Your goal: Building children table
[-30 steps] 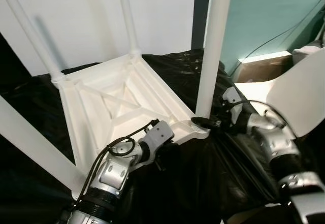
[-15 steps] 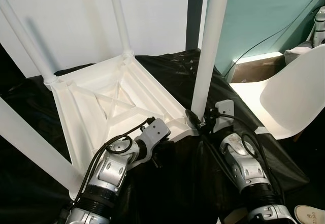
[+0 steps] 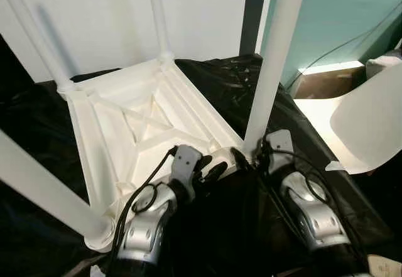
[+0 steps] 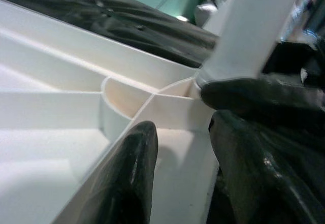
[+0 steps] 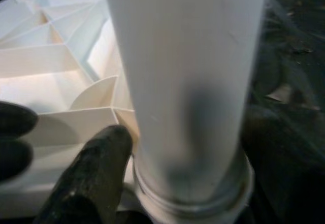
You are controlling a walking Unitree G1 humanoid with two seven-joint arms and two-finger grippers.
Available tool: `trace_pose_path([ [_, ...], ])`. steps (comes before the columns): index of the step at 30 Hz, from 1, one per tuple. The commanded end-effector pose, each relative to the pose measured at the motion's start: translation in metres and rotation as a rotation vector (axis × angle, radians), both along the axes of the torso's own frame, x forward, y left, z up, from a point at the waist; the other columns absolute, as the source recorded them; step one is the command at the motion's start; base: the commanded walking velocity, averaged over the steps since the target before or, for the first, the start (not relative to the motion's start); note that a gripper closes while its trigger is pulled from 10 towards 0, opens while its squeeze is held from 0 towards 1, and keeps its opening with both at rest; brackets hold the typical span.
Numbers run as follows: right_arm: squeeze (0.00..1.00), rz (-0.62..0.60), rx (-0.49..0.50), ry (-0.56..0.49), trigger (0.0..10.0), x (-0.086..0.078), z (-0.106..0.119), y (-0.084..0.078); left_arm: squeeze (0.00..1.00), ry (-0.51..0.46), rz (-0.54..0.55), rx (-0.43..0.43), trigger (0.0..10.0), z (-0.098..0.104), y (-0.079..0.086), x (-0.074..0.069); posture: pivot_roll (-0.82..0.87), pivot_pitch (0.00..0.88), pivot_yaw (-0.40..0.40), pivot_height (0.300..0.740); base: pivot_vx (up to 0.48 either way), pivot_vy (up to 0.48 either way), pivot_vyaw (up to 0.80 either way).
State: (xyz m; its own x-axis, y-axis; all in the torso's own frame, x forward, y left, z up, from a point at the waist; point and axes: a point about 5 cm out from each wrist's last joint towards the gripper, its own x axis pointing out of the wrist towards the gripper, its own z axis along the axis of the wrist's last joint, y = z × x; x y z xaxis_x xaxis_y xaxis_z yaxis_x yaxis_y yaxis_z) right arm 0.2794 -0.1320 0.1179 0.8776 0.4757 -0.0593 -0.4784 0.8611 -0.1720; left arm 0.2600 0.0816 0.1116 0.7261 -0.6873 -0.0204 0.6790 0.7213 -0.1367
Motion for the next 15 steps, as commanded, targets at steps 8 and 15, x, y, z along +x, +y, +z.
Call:
trace_pose_path([
  [8,0.0,-0.024,-0.078,0.041,10.0,-0.012,-0.011,-0.003,0.0,0.011,0.283,-0.267,10.0,0.01,0.023,-0.018,0.05,0.0,0.065,0.74,0.0,0.0,0.0],
  [15,0.0,-0.01,-0.085,0.049,10.0,0.0,-0.013,0.008,0.0,0.005,0.397,-0.152,10.0,-0.001,0.051,-0.042,0.09,0.0,0.055,0.74,0.0,0.0,0.0],
])
